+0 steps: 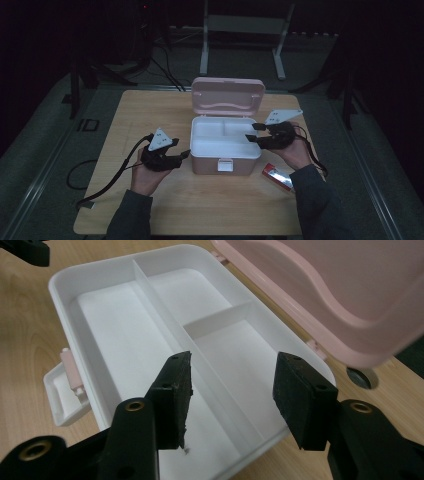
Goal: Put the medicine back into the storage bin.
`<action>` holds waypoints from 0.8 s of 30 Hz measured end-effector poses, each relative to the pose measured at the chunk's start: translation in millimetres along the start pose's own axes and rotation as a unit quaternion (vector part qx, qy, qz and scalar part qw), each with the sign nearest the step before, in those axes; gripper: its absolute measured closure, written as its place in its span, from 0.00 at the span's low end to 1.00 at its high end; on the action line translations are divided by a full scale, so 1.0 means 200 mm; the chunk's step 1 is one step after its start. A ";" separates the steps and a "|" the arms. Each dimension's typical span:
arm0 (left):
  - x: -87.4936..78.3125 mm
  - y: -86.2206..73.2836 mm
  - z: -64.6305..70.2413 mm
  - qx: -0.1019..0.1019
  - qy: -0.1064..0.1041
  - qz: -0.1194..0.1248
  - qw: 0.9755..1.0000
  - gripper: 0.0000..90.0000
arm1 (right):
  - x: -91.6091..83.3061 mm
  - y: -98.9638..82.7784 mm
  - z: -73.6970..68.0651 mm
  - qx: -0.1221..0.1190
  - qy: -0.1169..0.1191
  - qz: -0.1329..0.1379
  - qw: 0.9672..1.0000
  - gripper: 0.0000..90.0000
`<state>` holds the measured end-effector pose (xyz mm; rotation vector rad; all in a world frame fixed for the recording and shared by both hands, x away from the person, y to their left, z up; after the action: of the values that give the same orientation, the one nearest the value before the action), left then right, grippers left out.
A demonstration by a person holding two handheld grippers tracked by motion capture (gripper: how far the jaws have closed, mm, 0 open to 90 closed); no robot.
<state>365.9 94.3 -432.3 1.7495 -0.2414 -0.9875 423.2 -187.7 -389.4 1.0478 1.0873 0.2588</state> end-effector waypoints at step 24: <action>0.03 -0.12 0.01 -0.002 -0.016 -0.021 1.000 0.45 | 0.19 0.10 -0.04 -0.097 0.069 -0.109 0.987 0.79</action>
<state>361.0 99.8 -455.3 1.7421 -0.2238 -1.0449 441.1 -148.2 -397.5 0.7382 1.2654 0.2578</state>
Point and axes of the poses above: each handheld gripper's, and its own axes: x roughly forward along the jaws, y roughly out of its top, z roughly to its right, the point moved 7 cm from there along x, roughly forward along the jaws, and after that the axes turned 5 degrees about x, right-handed, at the moved point
